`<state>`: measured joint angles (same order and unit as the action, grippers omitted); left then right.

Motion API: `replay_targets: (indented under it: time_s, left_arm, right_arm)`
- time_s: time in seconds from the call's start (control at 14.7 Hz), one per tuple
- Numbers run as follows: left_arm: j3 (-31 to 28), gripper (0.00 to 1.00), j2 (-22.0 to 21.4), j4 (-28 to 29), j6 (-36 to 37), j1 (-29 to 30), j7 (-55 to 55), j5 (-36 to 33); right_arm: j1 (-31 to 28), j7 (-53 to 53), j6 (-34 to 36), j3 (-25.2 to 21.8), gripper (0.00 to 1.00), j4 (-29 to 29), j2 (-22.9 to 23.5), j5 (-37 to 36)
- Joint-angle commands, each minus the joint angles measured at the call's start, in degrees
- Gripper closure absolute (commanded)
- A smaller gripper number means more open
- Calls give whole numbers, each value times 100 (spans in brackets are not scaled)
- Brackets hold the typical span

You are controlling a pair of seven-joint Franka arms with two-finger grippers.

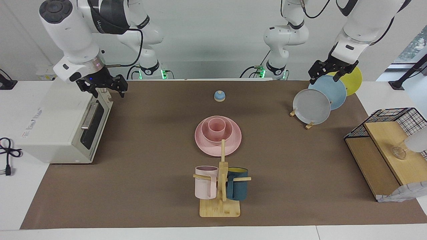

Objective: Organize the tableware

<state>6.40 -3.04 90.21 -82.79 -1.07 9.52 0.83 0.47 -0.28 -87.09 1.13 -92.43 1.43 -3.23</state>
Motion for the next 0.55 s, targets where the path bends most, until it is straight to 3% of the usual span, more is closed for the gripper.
replay_targets:
  time_s: [0.0, 0.48]
  left_arm:
    - [125, 0, -30, 32, -79, 168, -169, 101]
    - [99, 0, -65, 40, -79, 160, -187, 110]
  right_arm:
    - [-222, -87, 78, 212, 0, 23, 6, 113]
    - [-152, -95, 78, 142, 0, 67, 6, 113]
